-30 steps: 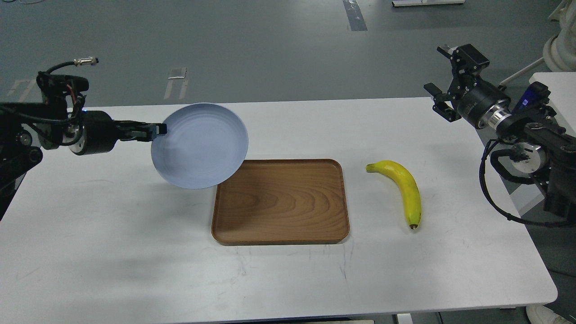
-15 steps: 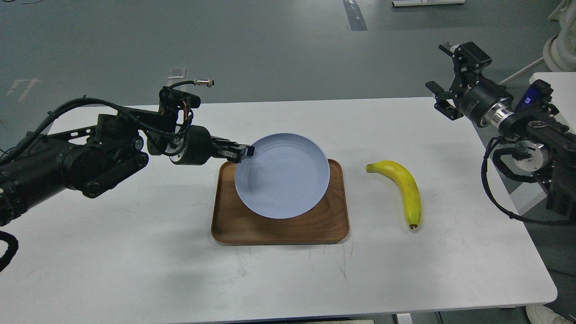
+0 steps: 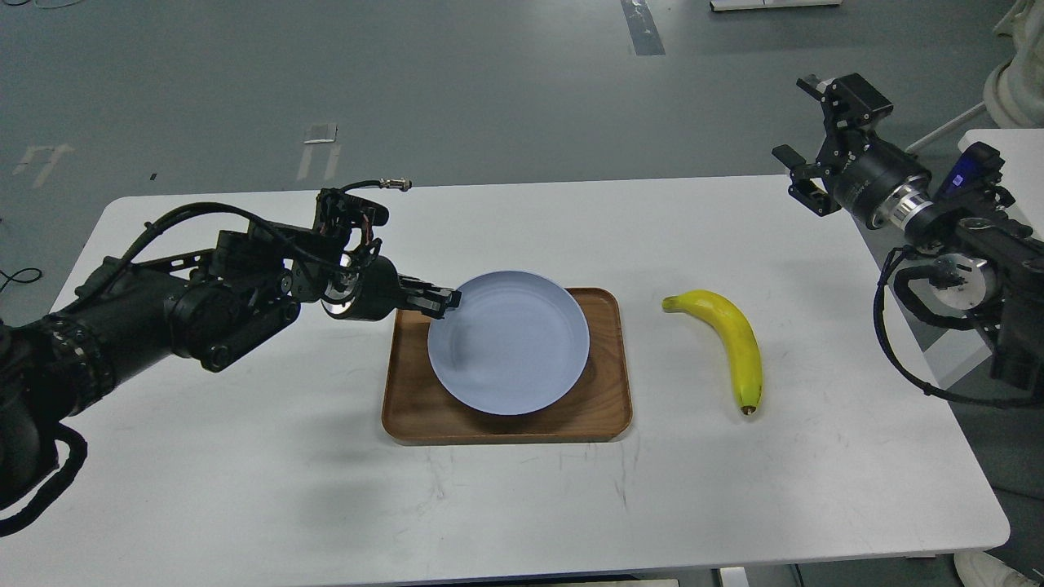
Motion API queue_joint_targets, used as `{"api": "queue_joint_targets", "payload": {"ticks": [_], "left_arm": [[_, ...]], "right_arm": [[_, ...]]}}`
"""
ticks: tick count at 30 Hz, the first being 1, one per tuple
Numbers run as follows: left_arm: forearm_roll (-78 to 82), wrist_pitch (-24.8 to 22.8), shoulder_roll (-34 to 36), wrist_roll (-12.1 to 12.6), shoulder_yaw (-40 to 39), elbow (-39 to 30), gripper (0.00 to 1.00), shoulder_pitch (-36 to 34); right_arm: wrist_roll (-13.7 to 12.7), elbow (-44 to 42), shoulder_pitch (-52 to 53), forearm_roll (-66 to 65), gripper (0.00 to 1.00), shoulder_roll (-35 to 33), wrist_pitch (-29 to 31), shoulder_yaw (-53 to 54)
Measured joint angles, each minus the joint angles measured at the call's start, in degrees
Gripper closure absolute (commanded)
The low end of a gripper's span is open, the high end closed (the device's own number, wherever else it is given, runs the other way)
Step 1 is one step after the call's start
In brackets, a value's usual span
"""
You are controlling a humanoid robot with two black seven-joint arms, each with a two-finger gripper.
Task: Place banana on plate with both arms
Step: 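Carry the plate over the wooden tray and lower it onto the tray, then open the left gripper and withdraw it from the plate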
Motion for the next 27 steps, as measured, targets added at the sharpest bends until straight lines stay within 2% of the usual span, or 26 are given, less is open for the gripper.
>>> {"api": "queue_joint_targets", "payload": {"ticks": [13, 15, 17, 18, 19, 21, 25, 27], "left_arm": [[-0.07, -0.15, -2.33, 0.00, 0.60, 0.98, 0.99, 0.35], [-0.08, -0.14, -2.42, 0.00, 0.60, 1.46, 0.82, 0.35], [-0.08, -0.06, -2.44, 0.00, 0.59, 1.89, 0.75, 0.35], [-0.08, -0.03, -2.45, 0.00, 0.59, 2.00, 0.65, 0.35], [-0.08, 0.00, -2.46, 0.00, 0.60, 2.05, 0.59, 0.35], [-0.08, 0.01, -2.46, 0.00, 0.60, 2.11, 0.34, 0.35], [-0.20, 0.10, -2.49, 0.00, 0.58, 2.09, 0.05, 0.33], [-0.48, 0.11, -2.49, 0.00, 0.51, 1.91, 0.03, 0.02]], "right_arm": [[0.00, -0.02, -0.32, 0.00, 0.00, -0.12, 0.00, 0.00], [0.00, -0.02, -0.34, 0.00, 0.00, -0.18, 0.00, 0.00], [0.00, -0.02, -0.39, 0.00, 0.00, -0.19, 0.00, 0.00], [0.00, -0.02, -0.41, 0.00, 0.00, -0.19, 0.00, 0.00], [0.00, -0.02, -0.42, 0.00, 0.00, -0.19, 0.00, 0.00], [0.00, -0.02, -0.42, 0.00, 0.00, -0.19, 0.00, 0.00], [0.00, -0.02, -0.43, 0.00, 0.00, -0.27, 0.00, 0.08], [0.00, -0.01, -0.43, 0.00, 0.00, -0.28, 0.00, 0.09]]}}
